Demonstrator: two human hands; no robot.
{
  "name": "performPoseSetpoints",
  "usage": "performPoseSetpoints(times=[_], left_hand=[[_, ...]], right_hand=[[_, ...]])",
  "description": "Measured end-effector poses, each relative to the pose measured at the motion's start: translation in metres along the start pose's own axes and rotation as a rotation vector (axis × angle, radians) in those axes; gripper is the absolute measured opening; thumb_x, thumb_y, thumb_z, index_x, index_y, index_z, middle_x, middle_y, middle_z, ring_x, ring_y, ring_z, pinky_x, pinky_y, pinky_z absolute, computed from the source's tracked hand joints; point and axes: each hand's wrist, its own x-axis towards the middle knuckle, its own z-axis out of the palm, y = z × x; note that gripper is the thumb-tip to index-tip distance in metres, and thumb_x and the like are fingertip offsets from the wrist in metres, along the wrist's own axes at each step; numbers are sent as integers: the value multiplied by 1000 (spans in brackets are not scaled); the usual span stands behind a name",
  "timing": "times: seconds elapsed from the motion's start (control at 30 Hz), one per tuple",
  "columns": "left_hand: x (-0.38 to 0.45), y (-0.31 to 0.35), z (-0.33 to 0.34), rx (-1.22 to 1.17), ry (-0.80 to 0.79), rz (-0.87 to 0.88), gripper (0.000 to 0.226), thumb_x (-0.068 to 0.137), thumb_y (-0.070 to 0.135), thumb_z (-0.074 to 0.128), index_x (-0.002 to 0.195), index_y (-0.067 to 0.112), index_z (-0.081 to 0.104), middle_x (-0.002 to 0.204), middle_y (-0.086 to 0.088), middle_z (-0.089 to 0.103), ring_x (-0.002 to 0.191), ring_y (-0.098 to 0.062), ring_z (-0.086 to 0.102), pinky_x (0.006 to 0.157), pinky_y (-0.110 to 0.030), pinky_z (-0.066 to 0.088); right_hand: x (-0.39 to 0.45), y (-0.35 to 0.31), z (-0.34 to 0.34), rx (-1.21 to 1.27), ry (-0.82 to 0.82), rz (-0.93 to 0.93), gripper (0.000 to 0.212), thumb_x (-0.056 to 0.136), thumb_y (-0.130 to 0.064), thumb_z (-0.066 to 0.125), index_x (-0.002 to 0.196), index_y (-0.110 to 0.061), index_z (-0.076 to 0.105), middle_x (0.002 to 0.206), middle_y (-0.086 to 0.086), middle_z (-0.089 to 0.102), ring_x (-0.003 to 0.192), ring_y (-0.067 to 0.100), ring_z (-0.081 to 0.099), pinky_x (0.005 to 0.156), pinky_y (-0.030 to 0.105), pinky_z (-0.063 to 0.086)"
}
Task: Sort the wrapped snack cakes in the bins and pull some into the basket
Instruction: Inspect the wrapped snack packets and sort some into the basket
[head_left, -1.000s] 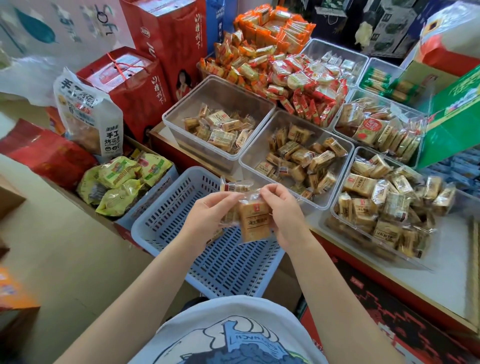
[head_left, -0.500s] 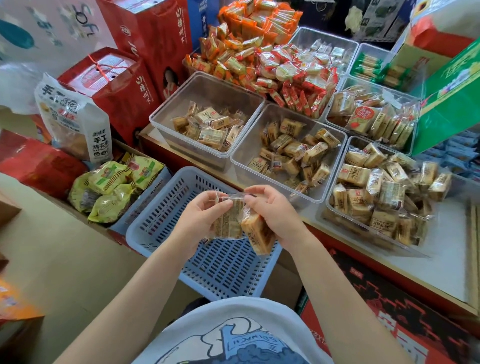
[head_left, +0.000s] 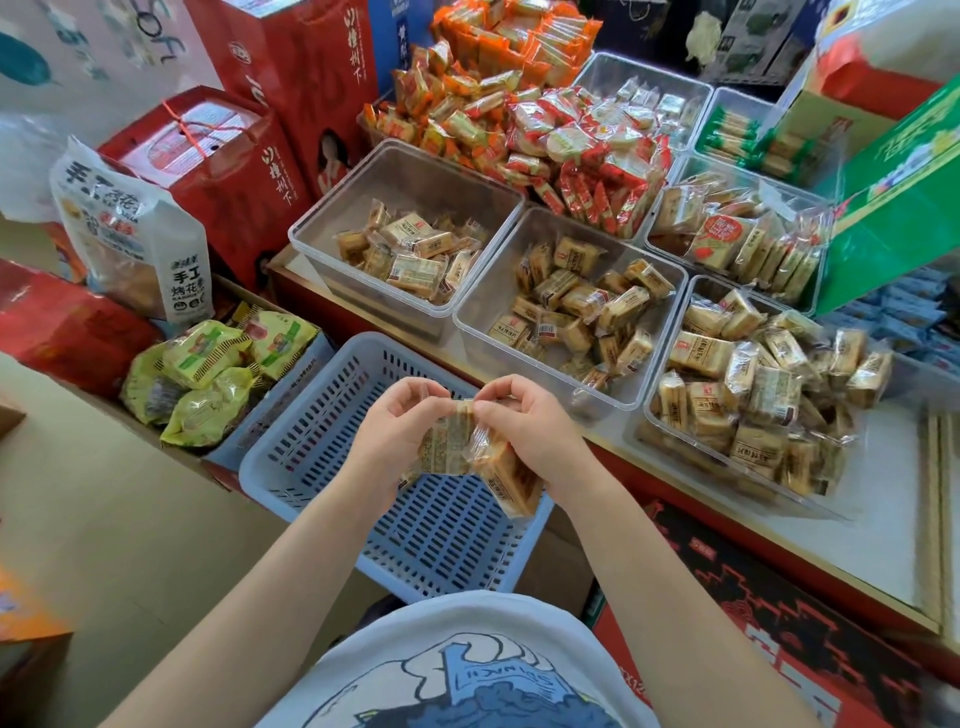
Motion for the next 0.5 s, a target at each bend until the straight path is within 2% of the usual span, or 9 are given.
performPoseSetpoints(times=[0.17,0.23,0.3,0.37,0.43,0.5], left_hand=[[1,-2,6,123,57,54,8,95,21,70,88,18,71,84,-2,71,75,-13,67,61,-28,54],[2,-1,7,179,45,78,11,93,24,73,86,16,72,79,0,72,71,-10,66,63,-27,54],[3,-1,7,187,19,71,16,91,27,76,84,13,74,78,-4,74,70,-13,67,68,-31,56],[4,1,8,182,11,47,21,90,31,76,82,11,74,79,-10,75,72,-17,67,73,-38,57],[5,4,8,208,-39,25,22,89,34,77,83,12,74,76,-4,74,72,-13,68,68,-30,57],[7,10,6,261,-169,-5,18,85,31,80,91,16,72,77,3,74,74,-10,71,65,-24,57]], right_hand=[[3,0,-3,-21,27,5,6,97,-17,65,97,-11,66,78,2,69,73,16,65,77,38,58],[3,1,-8,-57,37,-1,7,99,-17,64,97,-10,66,76,3,68,70,17,62,72,34,57],[4,2,-12,-78,44,-11,8,100,-17,63,95,-12,66,74,2,67,69,17,60,69,31,55],[4,4,-14,-74,50,-12,9,101,-17,62,93,-15,66,73,0,67,69,17,61,71,33,55],[5,6,-15,-62,65,-8,10,101,-17,61,92,-16,65,73,0,68,71,18,62,75,39,57],[7,9,-17,-51,90,-5,10,101,-18,62,92,-17,66,77,4,68,74,21,62,78,43,58]])
